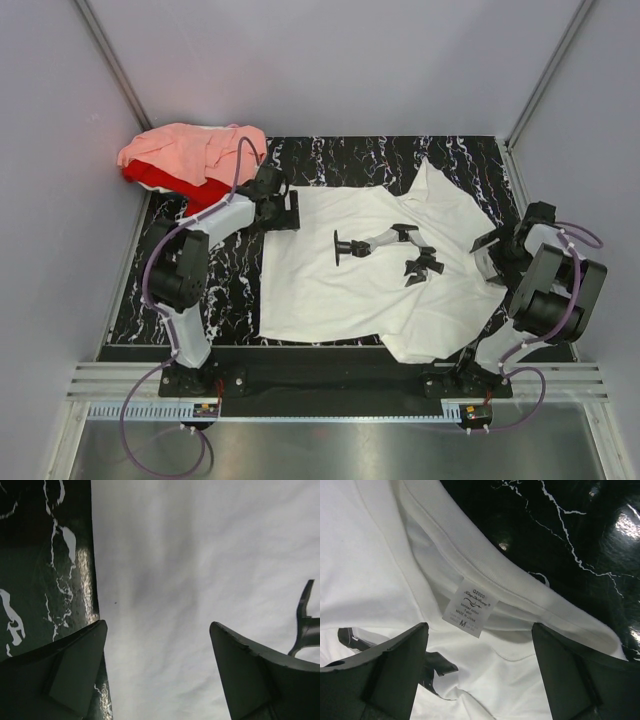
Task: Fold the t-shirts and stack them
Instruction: Flatten the tshirt out
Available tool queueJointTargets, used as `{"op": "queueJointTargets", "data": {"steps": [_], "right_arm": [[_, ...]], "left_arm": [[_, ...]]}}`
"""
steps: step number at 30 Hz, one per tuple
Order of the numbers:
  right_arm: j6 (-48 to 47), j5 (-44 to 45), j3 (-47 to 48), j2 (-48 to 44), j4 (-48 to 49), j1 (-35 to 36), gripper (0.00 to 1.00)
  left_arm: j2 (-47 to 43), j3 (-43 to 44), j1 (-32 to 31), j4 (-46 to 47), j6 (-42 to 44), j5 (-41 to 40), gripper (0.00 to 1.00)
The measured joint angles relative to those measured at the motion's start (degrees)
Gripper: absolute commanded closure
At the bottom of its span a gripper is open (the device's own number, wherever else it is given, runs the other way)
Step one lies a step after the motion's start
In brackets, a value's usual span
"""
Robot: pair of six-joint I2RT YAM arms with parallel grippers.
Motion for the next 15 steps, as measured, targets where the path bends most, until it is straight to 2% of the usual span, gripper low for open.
{"op": "queueJointTargets", "data": {"steps": [4,9,11,15], "right_arm": [[-1.6,1.8,1.4,-2.9,-3.1,2.1,0.08],[-3.0,2.8,12.5,-5.5,-5.6,12.2,0.08],[-3.1,1.6,17.6,-4.6,-4.9,16.2,0.10],[-3.1,-2.0,28.6,3.1,-3.4,19.8,0.17]], "left_arm": [[-3.8,-1.1,-0.5,-0.7,-0.2,-0.2,0.09],[-26.5,-21.2,-1.3,3.7,-5.4,0.0,0.11],[-34.3,-29.6,-3.5,8.2,-7.4,0.1,0.11],[-36.9,-40.2,-7.7,15.5,-9.1,1.5,0.13]]}}
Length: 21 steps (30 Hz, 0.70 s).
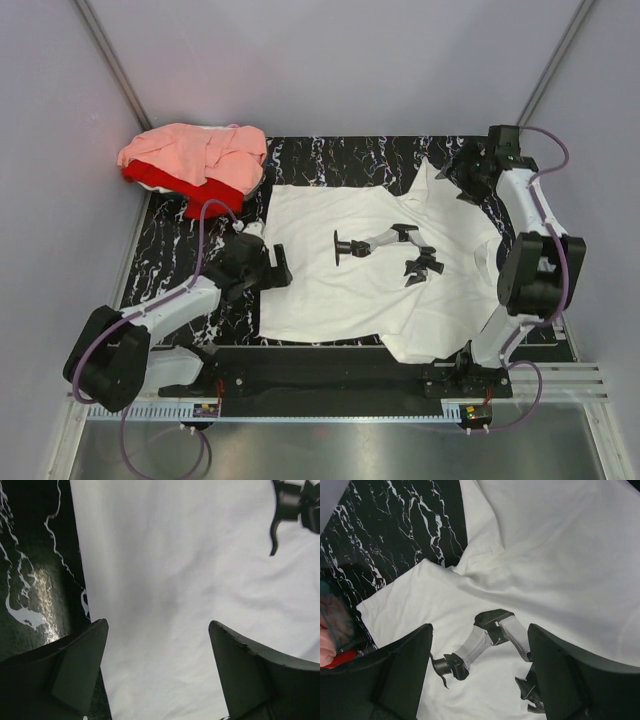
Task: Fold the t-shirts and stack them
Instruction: Flatten the tshirt out
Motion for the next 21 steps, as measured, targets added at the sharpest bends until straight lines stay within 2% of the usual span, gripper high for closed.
{"op": "queueJointTargets", "data": {"steps": [3,4,9,14,21], "right_arm": [[0.1,-0.9,7.6,10.1,1.4,-0.2,0.20],[0.1,-0.9,9.2,12.8,1.6,-0.2,0.21],[0.1,-1.0,17.0,25.5,0.9,-0.3,0.25],[0.3,-1.5,20.3,30.4,1.0,0.0,0.26],[0.6,-1.6,25.0,34.6,1.7,1.3,0.26]], "left_arm": [[0.0,-4.1,0.0,3.9,-0.9,0.3,0.14],[0.0,-4.9,0.0,5.2,-1.1,0.6,0.17],[-0.9,-6.7,0.1,12.3,-2.2,1.4,0.19],[-4.3,-9.5,0.1,17.3,-3.1,1.5,0.19],[-4.7,-9.9,0.1,19.5,-3.7,1.4,0.19]]}}
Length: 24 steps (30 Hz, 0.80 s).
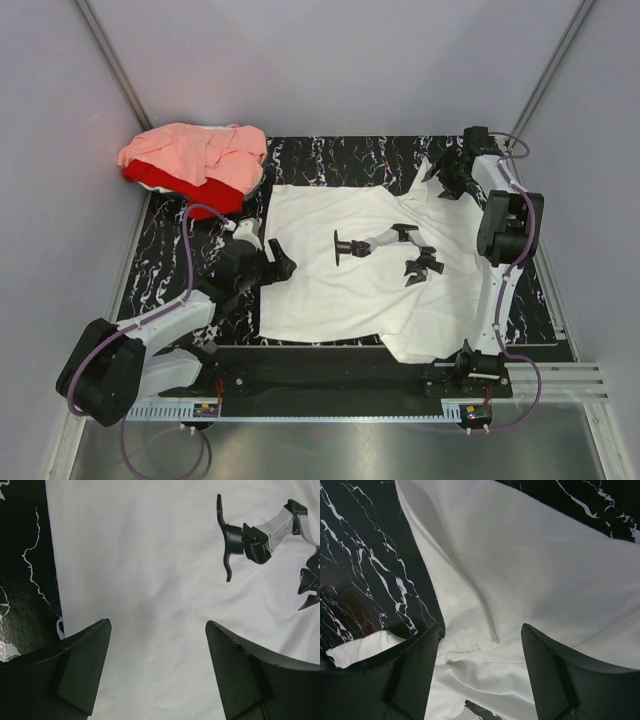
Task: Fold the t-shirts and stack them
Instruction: Flatten the tshirt out
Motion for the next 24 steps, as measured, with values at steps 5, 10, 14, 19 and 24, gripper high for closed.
{"op": "queueJointTargets", "data": {"steps": [5,10,14,19,24], "right_arm": [[0.3,-0.5,1.6,2.3,0.1,0.7,0.27],[0.9,-0.8,3.2,3.7,0.0,1.4,0.27],[1.0,-0.9,4.8,4.7,0.0,2.5,0.27],[1.2,-0.9,6.3,5.5,-0.2,4.2,0.28],[2.1,-1.6,8.2,6.5,-0.4,5.8,0.28]], "left_arm": [[0.0,0.0,0.0,1.0,-0.2,0.0,0.19],[0.0,-0.2,0.2,1.4,-0.2,0.0,0.19],[0.0,-0.5,0.4,2.2,-0.4,0.0,0.19],[0.0,-0.5,0.6,2.4,-0.5,0.0,0.19],[0.0,-0.6,0.7,2.6,-0.5,0.0,0.19]]}}
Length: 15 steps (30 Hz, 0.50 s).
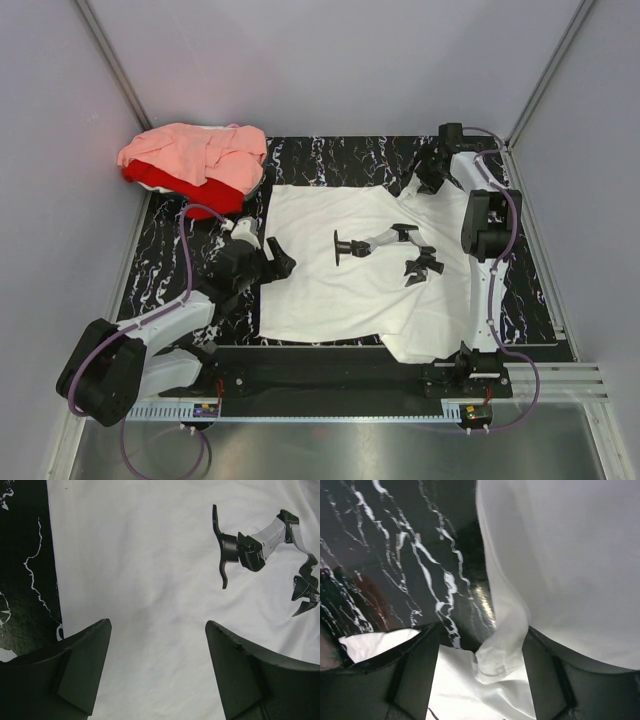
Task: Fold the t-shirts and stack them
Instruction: Flatten the tshirt out
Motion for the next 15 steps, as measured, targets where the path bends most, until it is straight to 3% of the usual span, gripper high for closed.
{"op": "queueJointTargets", "data": {"steps": [3,6,11,13,15], "right_arm": [[1.0,-1.0,4.3,2.1,-1.0,1.0,0.28],[2.4,-2.7,17.2,8.7,-2.4,2.2,0.28],[8.1,-10.9,34.7,20.3,4.2,3.1,0.27],[9.4,-12.8,37.3,22.5,5.2,3.1,0.26],[9.2,-12.7,33.4,21.2,6.6,3.1,0.25]], "left_arm": [[0.0,0.0,0.1,0.1,0.0,0.0,0.19],[0.0,0.0,0.2,0.3,0.0,0.0,0.19],[0.0,-0.1,0.3,0.6,0.0,0.0,0.19],[0.0,-0.2,0.5,0.8,0.0,0.0,0.19],[0.0,-0.2,0.5,0.9,0.0,0.0,0.19]]}}
